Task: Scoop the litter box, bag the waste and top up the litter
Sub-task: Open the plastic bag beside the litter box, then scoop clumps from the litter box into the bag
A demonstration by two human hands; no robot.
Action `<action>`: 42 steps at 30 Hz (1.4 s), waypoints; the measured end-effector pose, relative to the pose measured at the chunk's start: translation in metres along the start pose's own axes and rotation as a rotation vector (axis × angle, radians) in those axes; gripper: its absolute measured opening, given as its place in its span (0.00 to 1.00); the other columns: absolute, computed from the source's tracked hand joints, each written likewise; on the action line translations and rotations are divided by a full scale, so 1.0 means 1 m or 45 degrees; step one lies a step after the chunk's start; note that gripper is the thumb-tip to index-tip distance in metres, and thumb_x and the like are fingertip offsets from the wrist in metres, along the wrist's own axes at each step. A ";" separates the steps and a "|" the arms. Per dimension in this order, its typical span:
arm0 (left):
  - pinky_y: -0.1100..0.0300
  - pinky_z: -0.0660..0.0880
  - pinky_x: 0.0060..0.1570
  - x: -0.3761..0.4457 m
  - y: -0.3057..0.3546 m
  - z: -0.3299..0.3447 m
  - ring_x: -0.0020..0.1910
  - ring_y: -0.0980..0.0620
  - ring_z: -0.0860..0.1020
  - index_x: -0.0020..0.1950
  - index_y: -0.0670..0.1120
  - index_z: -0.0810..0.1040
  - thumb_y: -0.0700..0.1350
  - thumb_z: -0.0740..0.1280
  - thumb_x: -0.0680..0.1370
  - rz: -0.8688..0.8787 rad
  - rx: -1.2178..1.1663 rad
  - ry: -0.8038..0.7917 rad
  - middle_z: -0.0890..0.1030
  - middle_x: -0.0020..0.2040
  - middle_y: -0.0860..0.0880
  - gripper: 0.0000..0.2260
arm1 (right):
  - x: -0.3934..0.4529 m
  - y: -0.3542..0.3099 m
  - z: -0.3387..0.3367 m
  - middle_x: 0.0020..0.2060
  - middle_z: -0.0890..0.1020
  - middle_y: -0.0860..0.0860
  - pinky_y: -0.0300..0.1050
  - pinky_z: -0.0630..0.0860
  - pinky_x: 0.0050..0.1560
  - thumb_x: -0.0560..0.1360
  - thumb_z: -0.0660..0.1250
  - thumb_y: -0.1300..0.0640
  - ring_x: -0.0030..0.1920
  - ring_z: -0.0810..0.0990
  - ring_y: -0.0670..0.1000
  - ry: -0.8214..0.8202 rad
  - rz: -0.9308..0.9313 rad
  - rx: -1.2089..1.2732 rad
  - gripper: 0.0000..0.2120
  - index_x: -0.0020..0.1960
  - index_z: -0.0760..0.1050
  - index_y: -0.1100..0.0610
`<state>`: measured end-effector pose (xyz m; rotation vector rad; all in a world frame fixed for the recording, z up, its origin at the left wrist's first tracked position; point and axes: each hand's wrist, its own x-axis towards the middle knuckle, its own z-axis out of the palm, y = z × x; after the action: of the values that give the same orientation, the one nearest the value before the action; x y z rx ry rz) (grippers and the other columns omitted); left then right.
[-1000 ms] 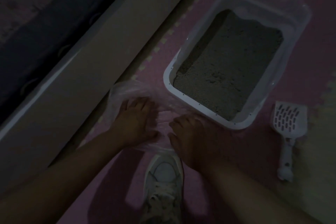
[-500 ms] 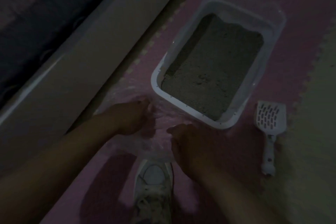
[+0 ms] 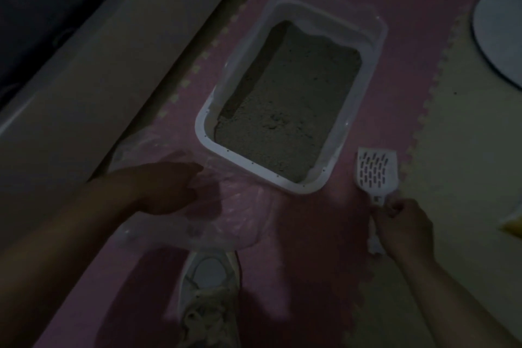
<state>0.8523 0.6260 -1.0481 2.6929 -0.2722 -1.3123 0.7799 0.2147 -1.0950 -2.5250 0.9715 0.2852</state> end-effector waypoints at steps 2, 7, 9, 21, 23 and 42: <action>0.59 0.62 0.73 0.001 0.005 -0.002 0.77 0.51 0.64 0.82 0.49 0.55 0.53 0.61 0.83 0.047 -0.017 0.023 0.62 0.80 0.50 0.29 | 0.009 0.004 0.005 0.50 0.82 0.63 0.50 0.73 0.45 0.72 0.72 0.50 0.52 0.81 0.63 -0.043 0.081 -0.010 0.13 0.48 0.76 0.59; 0.63 0.67 0.60 0.005 0.008 -0.007 0.67 0.52 0.73 0.79 0.49 0.62 0.50 0.62 0.83 0.098 -0.081 0.140 0.71 0.74 0.50 0.25 | 0.016 0.006 0.013 0.42 0.84 0.60 0.46 0.68 0.40 0.74 0.70 0.47 0.47 0.83 0.60 -0.202 0.069 -0.012 0.15 0.45 0.79 0.60; 0.65 0.65 0.55 0.005 0.009 -0.007 0.65 0.53 0.74 0.78 0.49 0.64 0.50 0.63 0.83 0.118 -0.110 0.143 0.73 0.73 0.50 0.24 | 0.017 0.005 0.014 0.45 0.85 0.60 0.45 0.67 0.41 0.75 0.70 0.48 0.48 0.83 0.60 -0.216 0.062 -0.022 0.13 0.44 0.79 0.59; 0.58 0.76 0.53 0.011 0.010 0.002 0.53 0.53 0.81 0.57 0.54 0.79 0.54 0.68 0.79 0.019 -0.899 0.289 0.82 0.55 0.56 0.08 | -0.002 -0.014 -0.006 0.32 0.79 0.51 0.49 0.76 0.39 0.73 0.69 0.56 0.40 0.80 0.54 -0.165 0.221 0.463 0.09 0.36 0.74 0.56; 0.48 0.79 0.57 0.013 0.011 0.002 0.53 0.47 0.83 0.55 0.49 0.82 0.58 0.70 0.77 -0.023 -1.213 0.249 0.86 0.51 0.50 0.14 | -0.009 -0.027 -0.014 0.29 0.76 0.54 0.44 0.78 0.32 0.74 0.67 0.59 0.35 0.79 0.55 -0.187 0.292 0.627 0.11 0.34 0.71 0.55; 0.48 0.81 0.49 0.038 0.029 -0.010 0.47 0.40 0.84 0.56 0.43 0.79 0.53 0.63 0.83 -0.345 -1.625 0.302 0.86 0.47 0.41 0.14 | -0.101 -0.182 -0.035 0.41 0.86 0.55 0.52 0.80 0.39 0.79 0.67 0.46 0.38 0.83 0.55 -0.908 0.302 1.259 0.12 0.41 0.84 0.50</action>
<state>0.8804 0.5898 -1.0650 1.7224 0.7296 -0.7293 0.8301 0.3801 -0.9743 -1.2680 0.8085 0.5537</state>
